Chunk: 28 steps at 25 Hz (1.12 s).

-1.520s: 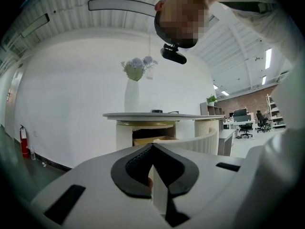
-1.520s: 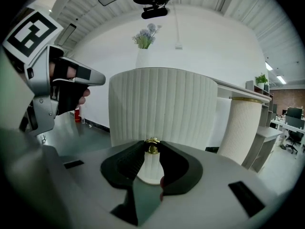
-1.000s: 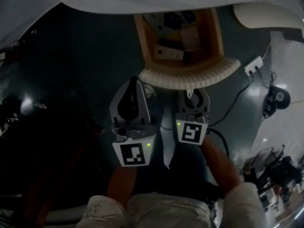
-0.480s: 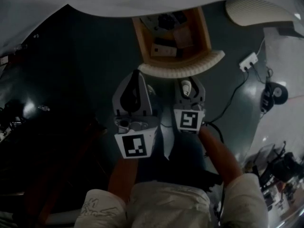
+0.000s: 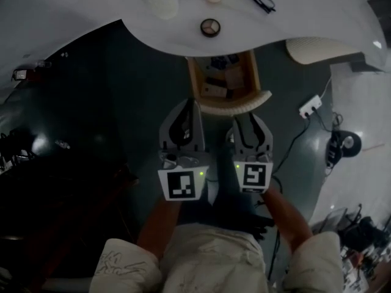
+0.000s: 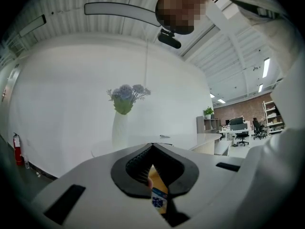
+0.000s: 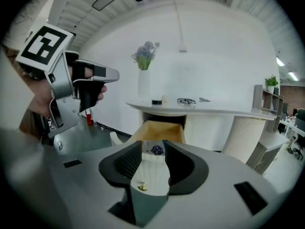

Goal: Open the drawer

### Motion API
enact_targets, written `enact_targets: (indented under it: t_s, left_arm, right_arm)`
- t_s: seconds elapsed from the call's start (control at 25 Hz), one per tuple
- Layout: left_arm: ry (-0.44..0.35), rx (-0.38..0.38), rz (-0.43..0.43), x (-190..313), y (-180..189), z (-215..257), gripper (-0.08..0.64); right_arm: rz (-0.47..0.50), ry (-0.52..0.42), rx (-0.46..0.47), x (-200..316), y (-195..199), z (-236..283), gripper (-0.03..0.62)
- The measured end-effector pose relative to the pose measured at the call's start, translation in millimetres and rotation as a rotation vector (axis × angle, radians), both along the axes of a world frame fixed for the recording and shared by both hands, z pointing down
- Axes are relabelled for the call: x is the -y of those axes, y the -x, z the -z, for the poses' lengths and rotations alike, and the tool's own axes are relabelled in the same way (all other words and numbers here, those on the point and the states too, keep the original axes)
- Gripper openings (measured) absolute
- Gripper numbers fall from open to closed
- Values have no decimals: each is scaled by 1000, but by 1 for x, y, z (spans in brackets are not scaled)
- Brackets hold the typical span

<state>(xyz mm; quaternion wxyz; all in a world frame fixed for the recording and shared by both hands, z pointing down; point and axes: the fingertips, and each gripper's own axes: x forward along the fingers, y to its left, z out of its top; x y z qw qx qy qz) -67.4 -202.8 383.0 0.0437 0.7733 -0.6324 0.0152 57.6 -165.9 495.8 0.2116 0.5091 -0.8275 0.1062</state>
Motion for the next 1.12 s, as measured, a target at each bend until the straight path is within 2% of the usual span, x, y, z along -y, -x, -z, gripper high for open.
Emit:
enact_targets:
  t_s: [0.36, 0.52, 0.84, 1.04, 1.12]
  left_arm:
    - [-29, -14, 1, 6, -3, 78, 2]
    - [-49, -18, 8, 7, -1, 114, 2]
    - [-92, 27, -14, 12, 0, 178, 2]
    - [-98, 8, 23, 17, 17, 208, 2]
    - [-107, 22, 24, 21, 20, 218, 2]
  right_arm:
    - [-34, -123, 78, 14, 3, 116, 143]
    - [-44, -235, 123, 27, 1, 179, 143]
    - [21, -370, 157, 51, 14, 275, 143]
    - [16, -440, 194, 61, 26, 327, 141]
    - [22, -446, 214, 66, 28, 343, 140]
